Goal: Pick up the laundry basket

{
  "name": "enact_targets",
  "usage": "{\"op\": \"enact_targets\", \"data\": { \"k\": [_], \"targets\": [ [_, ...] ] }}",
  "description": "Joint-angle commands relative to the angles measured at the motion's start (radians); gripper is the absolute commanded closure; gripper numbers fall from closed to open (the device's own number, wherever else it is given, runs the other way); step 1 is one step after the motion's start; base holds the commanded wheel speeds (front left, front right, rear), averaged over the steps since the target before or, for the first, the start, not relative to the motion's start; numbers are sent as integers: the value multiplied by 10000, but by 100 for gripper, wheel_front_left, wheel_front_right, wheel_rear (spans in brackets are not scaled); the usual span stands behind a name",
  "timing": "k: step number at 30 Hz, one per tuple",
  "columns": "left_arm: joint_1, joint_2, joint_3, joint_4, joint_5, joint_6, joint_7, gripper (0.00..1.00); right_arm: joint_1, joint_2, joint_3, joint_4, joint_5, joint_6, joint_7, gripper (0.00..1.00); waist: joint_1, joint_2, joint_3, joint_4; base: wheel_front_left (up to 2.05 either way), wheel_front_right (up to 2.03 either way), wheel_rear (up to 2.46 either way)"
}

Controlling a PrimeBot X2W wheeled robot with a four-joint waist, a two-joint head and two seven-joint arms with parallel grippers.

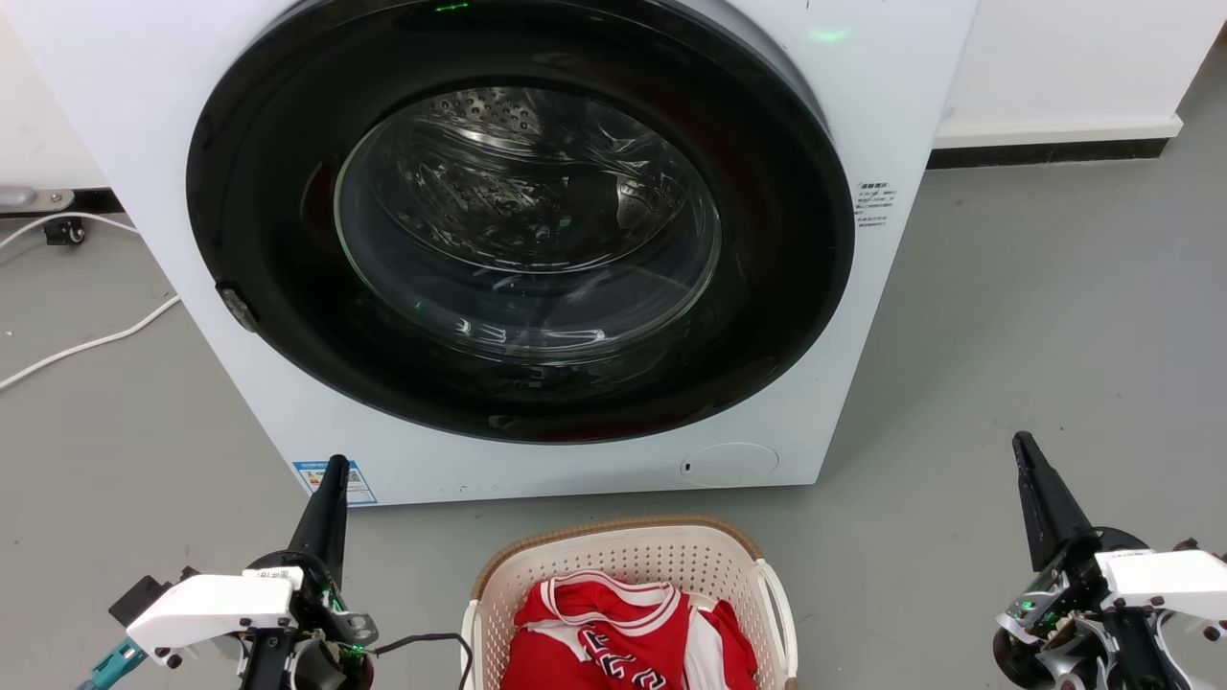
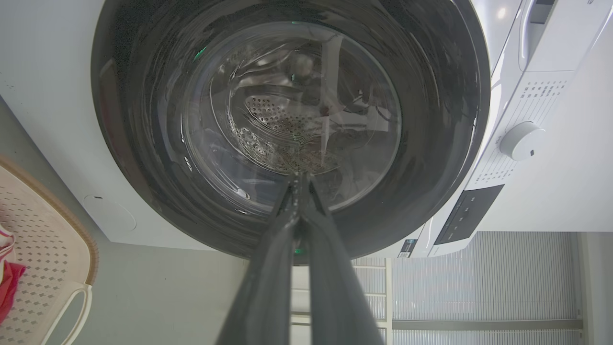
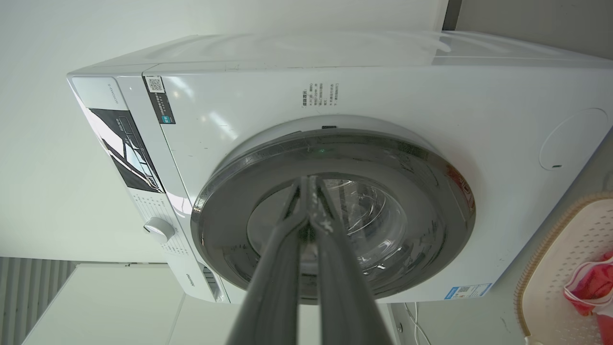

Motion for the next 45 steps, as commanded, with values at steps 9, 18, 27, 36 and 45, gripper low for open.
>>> {"op": "enact_targets", "data": {
  "k": [9,18,27,36,45],
  "targets": [
    [-82,-9,20,3,-18,-22,19,100,-109,29,-14,10,-48,0,32,100,-1,0,0,0,0,0,0],
    [-82,-9,20,3,-18,-22,20,100,-110,29,-15,11,-50,0,34,100,-1,0,0,0,0,0,0],
    [-82,-9,20,3,-18,-22,20,100,-110,31,-18,11,-52,0,28,100,-1,0,0,0,0,0,0],
    [287,-32,-77,94,183,2,-241,0,309,26,28,191,-170,0,-228,0,0,0,6,4,0,0,0],
    [335,-27,124,-252,1531,58,-636,0,396,24,-20,-245,-1694,0,-624,0,0,0,28,10,0,0,0]
  ]
}}
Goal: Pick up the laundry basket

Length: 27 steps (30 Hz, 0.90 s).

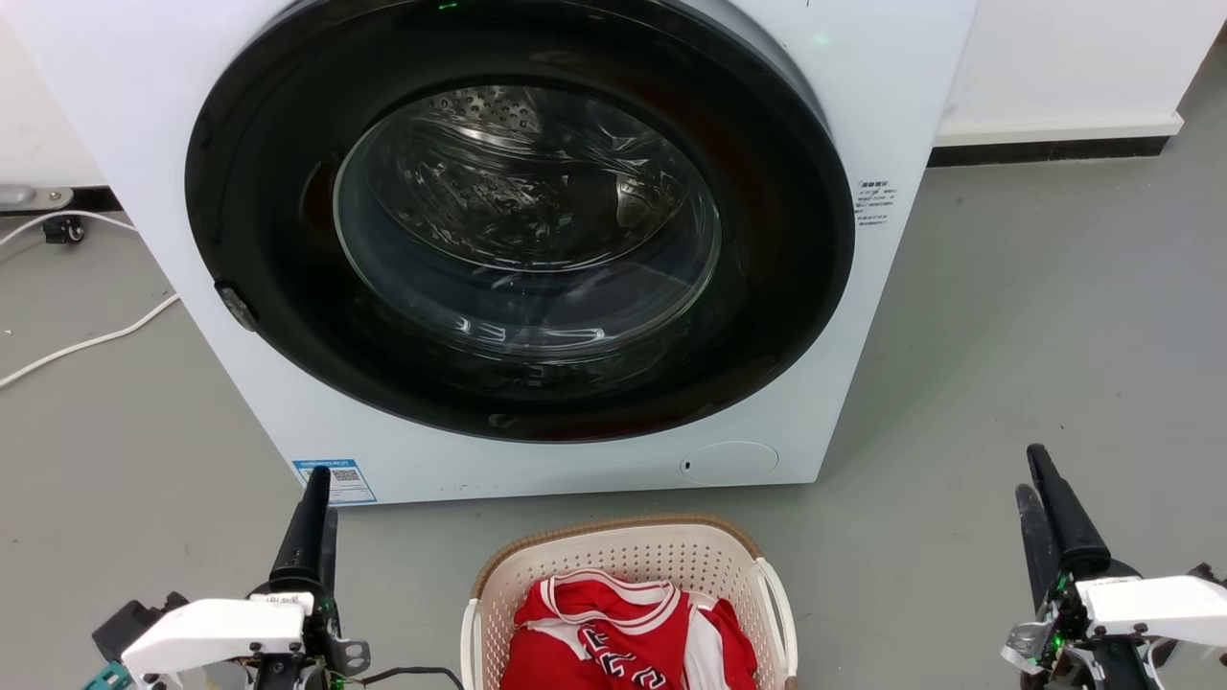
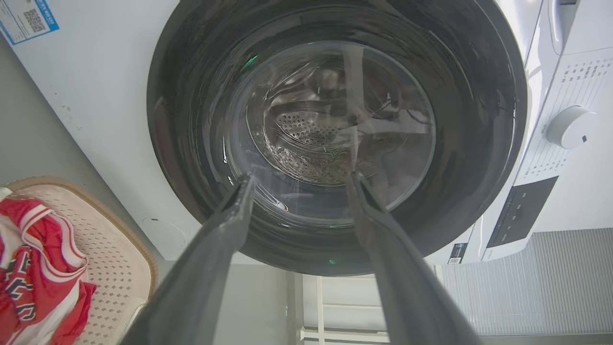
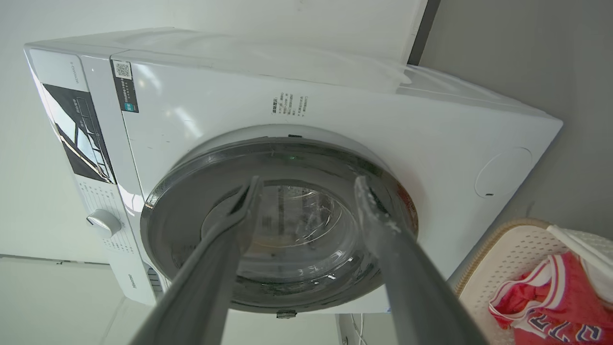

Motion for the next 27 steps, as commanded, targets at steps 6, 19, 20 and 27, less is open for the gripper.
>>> {"op": "enact_targets", "data": {
  "k": [6,19,20,27],
  "targets": [
    [-22,34,-22,-618,1325,185,-323,0,32,-33,66,-647,-1495,2,-315,0,0,0,15,15,0,0,0],
    [202,41,-475,-1254,4165,522,-854,0,327,-35,547,-1476,-4789,2,-843,0,0,0,35,64,0,0,0],
    [218,42,-507,-1283,4366,529,-894,0,351,-35,581,-1517,-5026,2,-881,0,0,0,35,68,0,0,0],
    [329,45,-627,-1477,5571,640,-1151,0,511,-37,705,-1705,-6507,3,-1139,0,0,0,28,79,0,0,0]
  ]
}}
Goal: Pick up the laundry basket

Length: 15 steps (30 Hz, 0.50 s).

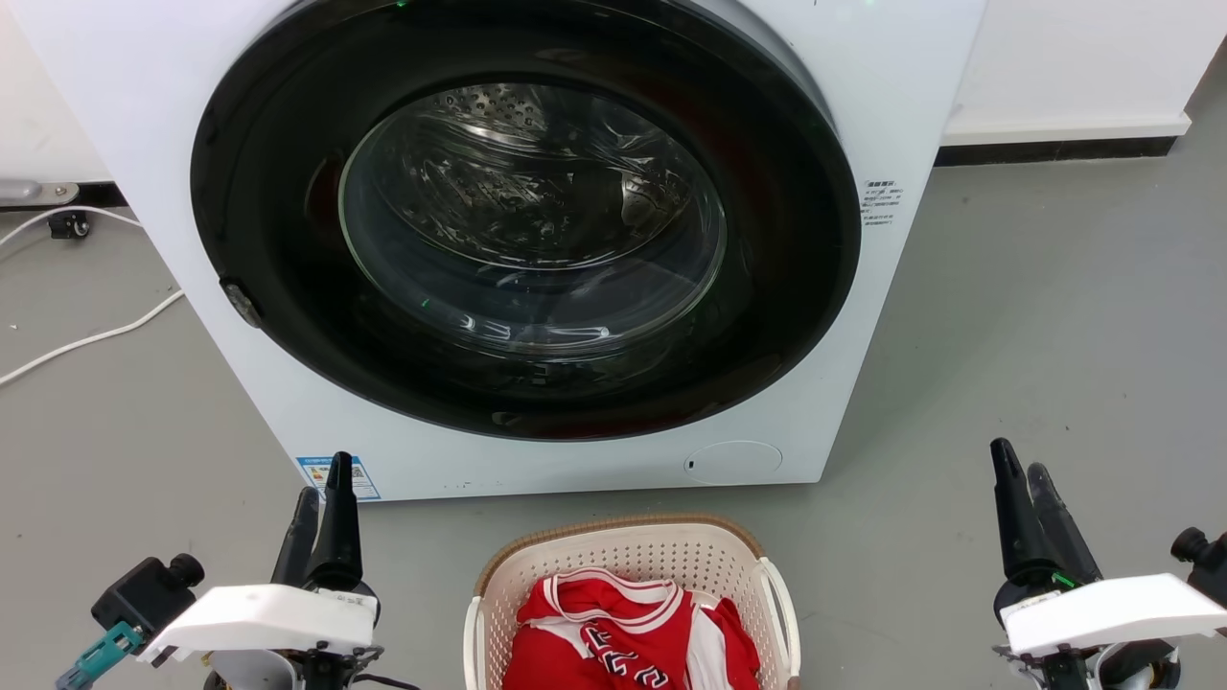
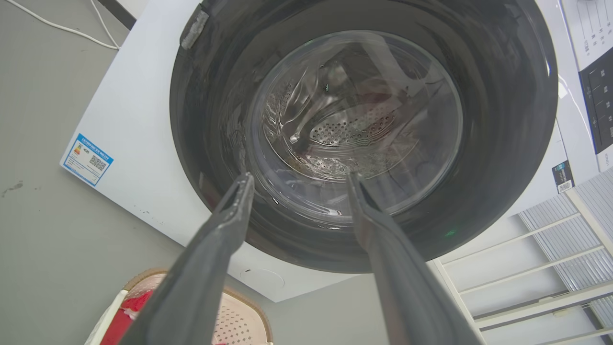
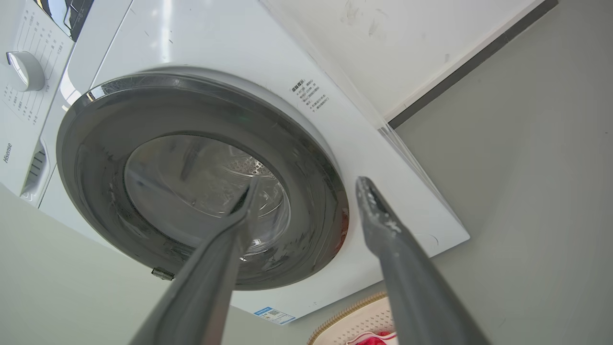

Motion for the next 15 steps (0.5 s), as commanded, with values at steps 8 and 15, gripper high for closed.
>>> {"op": "enact_targets", "data": {
  "k": [8,15],
  "targets": [
    [118,44,-88,-343,1523,88,-368,0,135,-39,88,-316,-1657,3,-359,0,0,0,-24,17,0,0,0],
    [262,47,-137,-430,2446,104,-589,0,286,-40,104,-384,-2536,3,-571,0,0,0,-52,48,0,0,0]
  ]
}}
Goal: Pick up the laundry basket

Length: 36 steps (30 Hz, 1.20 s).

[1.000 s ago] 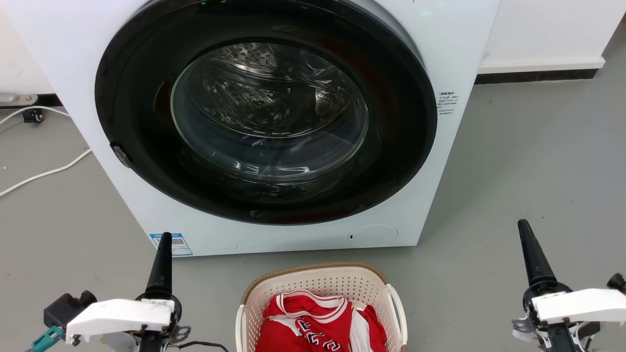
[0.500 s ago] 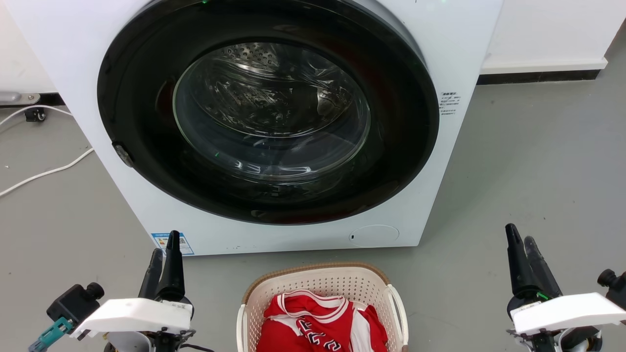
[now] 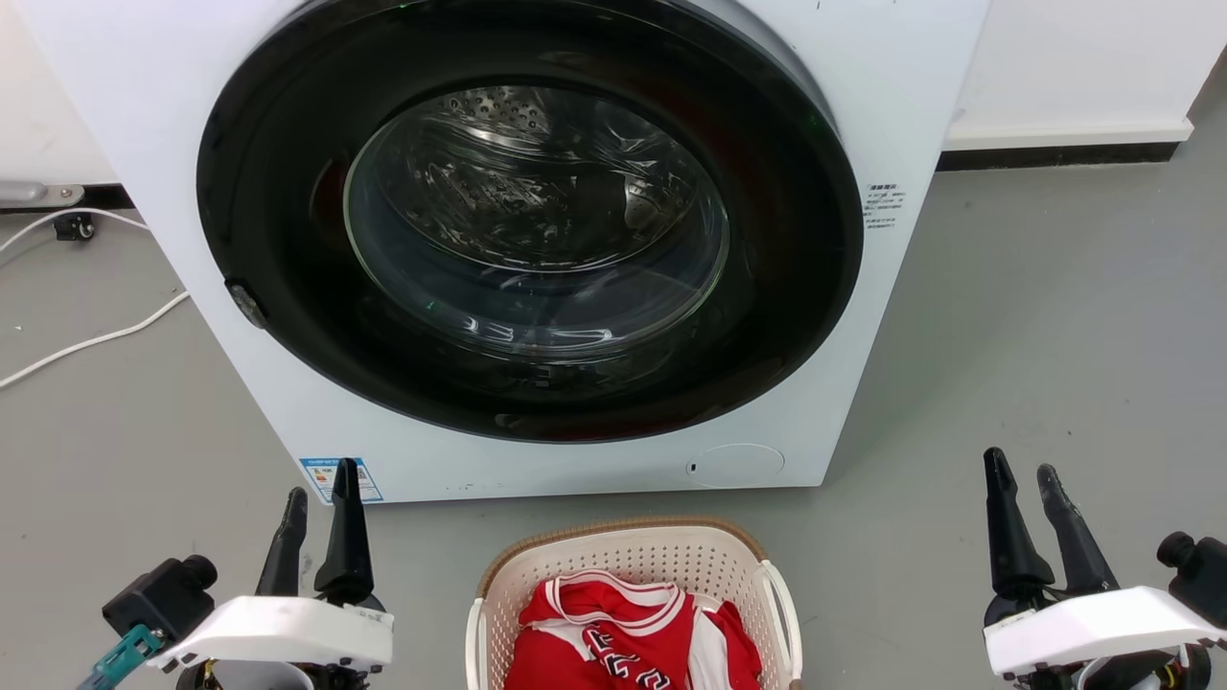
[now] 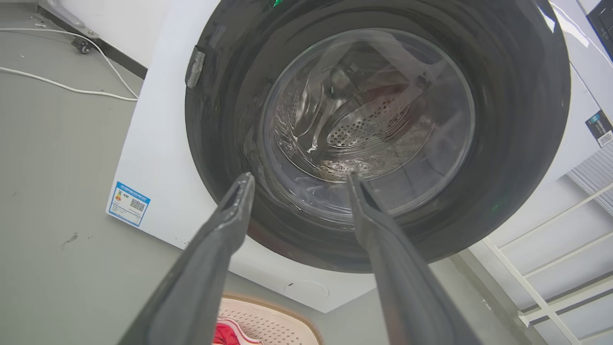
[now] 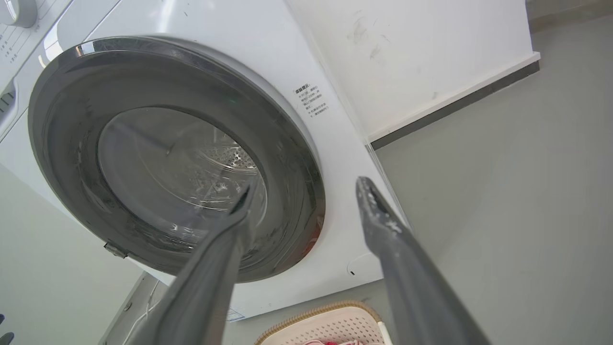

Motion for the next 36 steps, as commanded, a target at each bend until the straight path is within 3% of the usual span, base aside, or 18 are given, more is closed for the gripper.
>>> {"op": "enact_targets", "data": {
  "k": [1,36],
  "targets": [
    [35,41,-18,-168,324,30,-102,0,56,-40,9,-183,-318,3,-89,0,0,0,-7,7,0,0,0],
    [576,51,-144,-186,4091,239,-979,0,643,-45,163,-501,-4283,2,-961,0,0,0,-179,107,0,0,0]
  ]
}}
